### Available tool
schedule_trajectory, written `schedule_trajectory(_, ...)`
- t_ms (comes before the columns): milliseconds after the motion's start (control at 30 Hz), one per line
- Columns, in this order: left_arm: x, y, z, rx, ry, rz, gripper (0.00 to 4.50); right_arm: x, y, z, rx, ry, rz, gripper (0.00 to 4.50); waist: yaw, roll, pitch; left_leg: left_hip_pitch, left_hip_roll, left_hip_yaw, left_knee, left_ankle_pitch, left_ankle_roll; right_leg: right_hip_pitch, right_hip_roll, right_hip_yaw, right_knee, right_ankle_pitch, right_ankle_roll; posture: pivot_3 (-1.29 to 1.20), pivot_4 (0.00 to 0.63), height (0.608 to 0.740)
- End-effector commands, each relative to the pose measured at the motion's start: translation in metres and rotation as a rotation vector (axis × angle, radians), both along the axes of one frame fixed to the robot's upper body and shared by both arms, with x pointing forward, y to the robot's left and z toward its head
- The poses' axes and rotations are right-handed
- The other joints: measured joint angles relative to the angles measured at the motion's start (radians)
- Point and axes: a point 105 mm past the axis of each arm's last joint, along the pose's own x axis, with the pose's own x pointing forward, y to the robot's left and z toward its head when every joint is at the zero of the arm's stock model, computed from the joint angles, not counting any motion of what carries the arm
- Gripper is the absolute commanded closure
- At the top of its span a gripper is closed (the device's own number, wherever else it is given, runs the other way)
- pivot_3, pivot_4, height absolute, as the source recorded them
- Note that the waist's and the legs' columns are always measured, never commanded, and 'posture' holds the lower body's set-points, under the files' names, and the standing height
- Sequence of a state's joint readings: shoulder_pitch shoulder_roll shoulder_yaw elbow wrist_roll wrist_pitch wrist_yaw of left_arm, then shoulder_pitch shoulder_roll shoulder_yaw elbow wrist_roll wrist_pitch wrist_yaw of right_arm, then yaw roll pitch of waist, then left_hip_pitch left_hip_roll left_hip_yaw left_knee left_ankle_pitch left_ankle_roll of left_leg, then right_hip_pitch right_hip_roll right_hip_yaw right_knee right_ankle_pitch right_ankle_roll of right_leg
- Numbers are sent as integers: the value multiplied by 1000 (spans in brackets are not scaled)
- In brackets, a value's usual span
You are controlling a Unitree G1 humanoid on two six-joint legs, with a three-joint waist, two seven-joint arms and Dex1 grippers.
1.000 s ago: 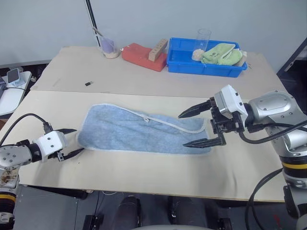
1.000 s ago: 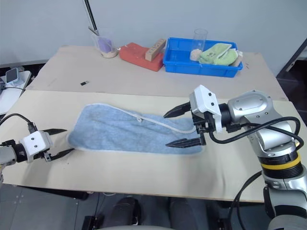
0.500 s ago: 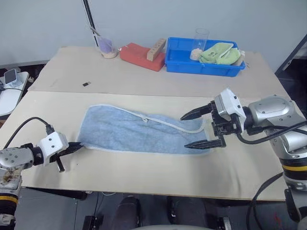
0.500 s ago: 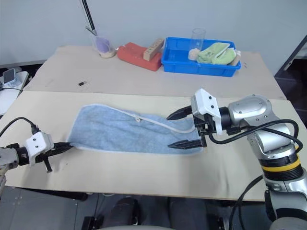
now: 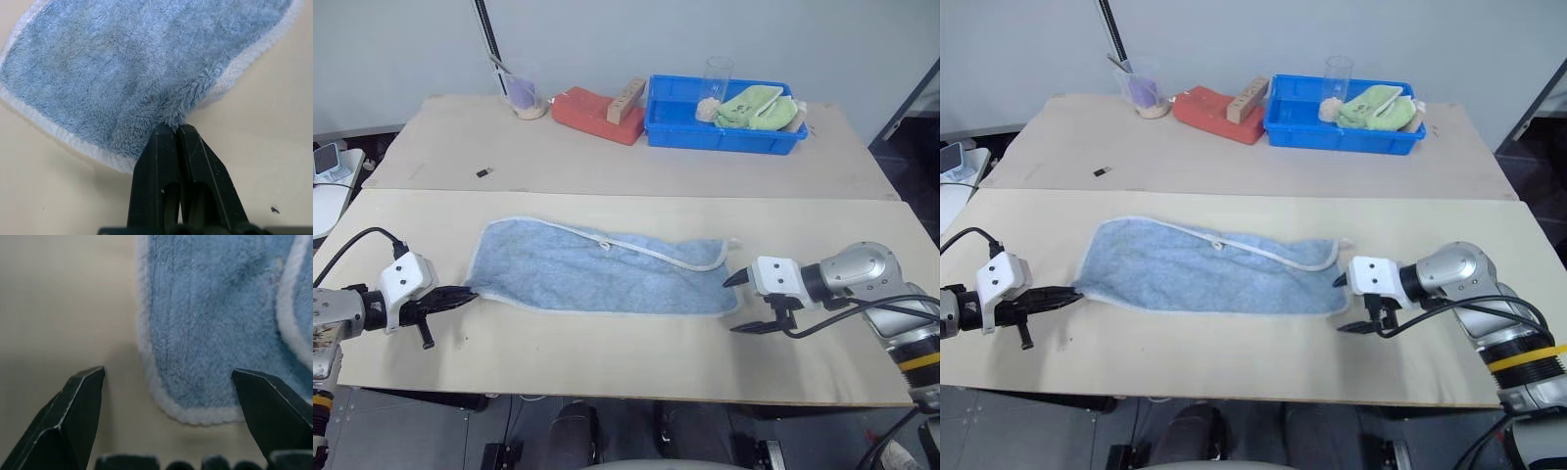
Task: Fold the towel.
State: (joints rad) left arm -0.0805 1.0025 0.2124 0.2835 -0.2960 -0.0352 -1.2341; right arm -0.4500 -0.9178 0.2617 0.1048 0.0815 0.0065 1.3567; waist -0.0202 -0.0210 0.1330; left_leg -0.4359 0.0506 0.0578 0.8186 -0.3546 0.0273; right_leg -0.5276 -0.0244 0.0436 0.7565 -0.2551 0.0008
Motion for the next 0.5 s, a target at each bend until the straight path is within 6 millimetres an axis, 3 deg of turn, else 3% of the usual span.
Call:
schedule_trajectory(33,1,-1,12,12,-44,6,4500,7,-7,-5,-7,11,-35,526,0,-1,0,0,0,0,0,0,0,0,0,0,0,0,0,0,150,661)
schedule_trajectory(433,-3,-6,15,26,-41,22,4500,9,-14,-10,55,90,-70,4467,5,-4,-2,2,0,0,0,0,0,2,0,0,0,0,0,0,150,661)
schedule_trajectory(500,-5,-3,18,46,-33,25,4500,4,-19,-2,85,128,-75,4467,7,-4,-2,2,0,0,0,0,0,1,0,0,0,0,0,0,150,661)
